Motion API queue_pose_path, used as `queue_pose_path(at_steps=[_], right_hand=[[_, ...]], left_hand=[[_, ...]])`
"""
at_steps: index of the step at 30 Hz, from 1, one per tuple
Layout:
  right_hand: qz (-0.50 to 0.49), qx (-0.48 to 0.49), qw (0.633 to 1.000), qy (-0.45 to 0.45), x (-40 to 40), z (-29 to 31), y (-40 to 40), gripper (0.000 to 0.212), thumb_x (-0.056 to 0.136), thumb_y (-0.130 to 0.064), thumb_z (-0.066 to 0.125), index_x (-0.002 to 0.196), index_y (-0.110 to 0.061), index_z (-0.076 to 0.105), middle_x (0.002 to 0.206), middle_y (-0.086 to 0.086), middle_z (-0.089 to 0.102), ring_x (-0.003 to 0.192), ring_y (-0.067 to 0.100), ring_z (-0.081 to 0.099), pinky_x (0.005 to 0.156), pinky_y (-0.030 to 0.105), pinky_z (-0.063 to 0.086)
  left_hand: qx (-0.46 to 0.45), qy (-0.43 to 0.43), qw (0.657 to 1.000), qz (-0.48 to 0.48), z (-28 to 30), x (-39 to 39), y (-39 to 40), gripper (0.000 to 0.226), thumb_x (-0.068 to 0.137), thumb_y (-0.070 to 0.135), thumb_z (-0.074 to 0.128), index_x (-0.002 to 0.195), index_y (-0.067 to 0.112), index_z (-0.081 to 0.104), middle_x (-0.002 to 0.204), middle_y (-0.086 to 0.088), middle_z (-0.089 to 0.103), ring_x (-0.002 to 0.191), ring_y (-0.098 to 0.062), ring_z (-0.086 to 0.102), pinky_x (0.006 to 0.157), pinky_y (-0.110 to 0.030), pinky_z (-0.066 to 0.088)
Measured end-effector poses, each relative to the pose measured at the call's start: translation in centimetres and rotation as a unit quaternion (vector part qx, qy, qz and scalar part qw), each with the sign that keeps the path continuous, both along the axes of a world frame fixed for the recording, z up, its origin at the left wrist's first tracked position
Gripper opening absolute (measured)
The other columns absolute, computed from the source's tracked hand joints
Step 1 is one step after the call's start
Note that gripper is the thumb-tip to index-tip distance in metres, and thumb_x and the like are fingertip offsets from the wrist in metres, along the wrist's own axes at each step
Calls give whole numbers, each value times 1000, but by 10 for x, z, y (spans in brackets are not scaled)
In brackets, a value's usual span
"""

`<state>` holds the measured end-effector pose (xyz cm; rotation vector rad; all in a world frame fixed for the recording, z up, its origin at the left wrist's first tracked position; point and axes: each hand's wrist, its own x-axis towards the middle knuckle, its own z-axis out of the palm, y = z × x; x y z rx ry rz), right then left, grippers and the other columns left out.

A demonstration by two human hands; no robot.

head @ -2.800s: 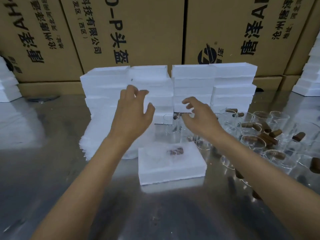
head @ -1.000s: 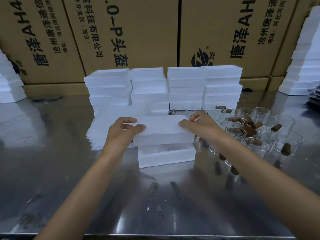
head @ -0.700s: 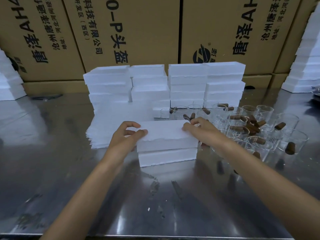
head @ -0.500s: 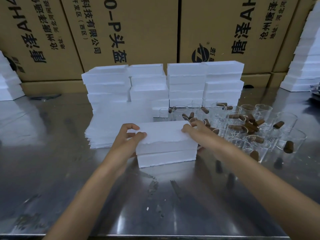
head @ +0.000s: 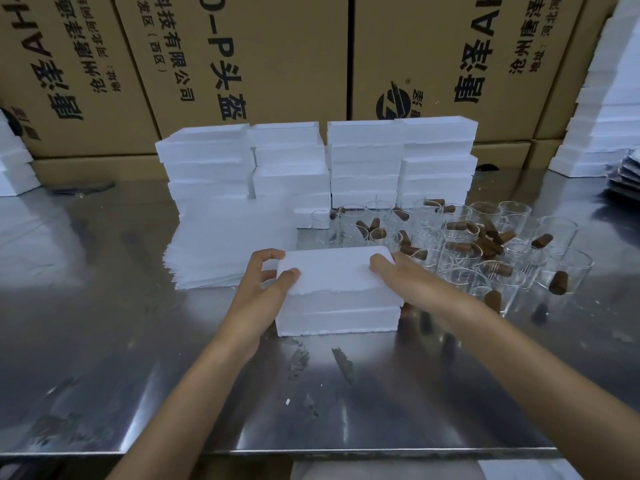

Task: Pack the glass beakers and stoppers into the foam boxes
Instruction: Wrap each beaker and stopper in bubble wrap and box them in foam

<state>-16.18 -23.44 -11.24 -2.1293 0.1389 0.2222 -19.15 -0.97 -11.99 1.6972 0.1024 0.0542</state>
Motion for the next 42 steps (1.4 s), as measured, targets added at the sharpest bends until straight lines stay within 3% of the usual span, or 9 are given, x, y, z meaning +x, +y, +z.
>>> queue_pose_path(at_steps=[2,4,6,8,13,17,26,33,42], right_hand=[[2,22,1000,12,-4,3,1,44,96,-51,40,128,-22,47,108,-1,60,90,13,61,63,27,47],[5,52,998,24,-11,5,1,35,95,-49,46,121,-25,46,101,1,62,81,15,65,61,28,57],[21,85,996,31,-17,7,4,28,95,-46,52,115,-28,48,99,3,65,73,16,67,63,31,61],[43,109,993,29,-23,8,15,20,95,-43,56,108,-29,52,94,2,68,66,12,68,63,31,61],[56,192,978,59,-22,6,46,33,100,-35,48,123,-16,61,97,8,68,72,17,68,70,37,62],[16,262,959,106,-13,4,47,40,101,-45,46,118,-11,61,107,11,64,85,31,65,74,40,57],[-9,257,961,97,-11,-13,44,30,101,-35,48,112,-9,59,109,10,66,84,23,68,71,35,56],[-15,259,962,91,-9,-18,42,33,101,-28,49,120,-2,60,120,16,66,86,24,67,70,33,56],[-16,258,962,85,-4,-22,40,28,100,-25,50,114,-3,62,115,15,68,79,22,68,67,31,59]], left_hand=[[47,1,999,-15,6,0,-1,21,97,30,56,112,45,54,119,1,56,93,-5,57,69,-26,42],[188,-28,982,5,11,-1,-2,20,97,26,51,113,37,55,125,-2,49,93,-4,55,72,-30,42],[405,-146,899,76,14,-6,-9,21,93,16,54,110,25,60,129,-6,45,104,-20,53,85,-35,42],[476,-268,835,70,17,-17,-25,19,88,14,57,105,18,64,122,-5,51,109,-27,49,90,-39,38],[616,-231,753,35,8,-30,-49,45,89,53,28,122,32,50,111,0,51,100,-28,46,80,-41,33],[678,-169,711,78,-2,-29,-35,47,84,57,47,122,30,44,120,-4,44,103,-31,43,81,-43,33],[720,-62,670,168,-7,-31,-18,54,83,27,68,123,21,33,115,-11,38,90,-29,40,84,-43,41],[719,-21,648,249,-13,-23,29,42,81,3,53,118,17,39,112,-14,45,93,-31,48,96,-50,41],[696,58,650,301,-18,9,96,63,64,10,78,117,9,44,116,-19,49,106,-37,48,100,-59,38]])
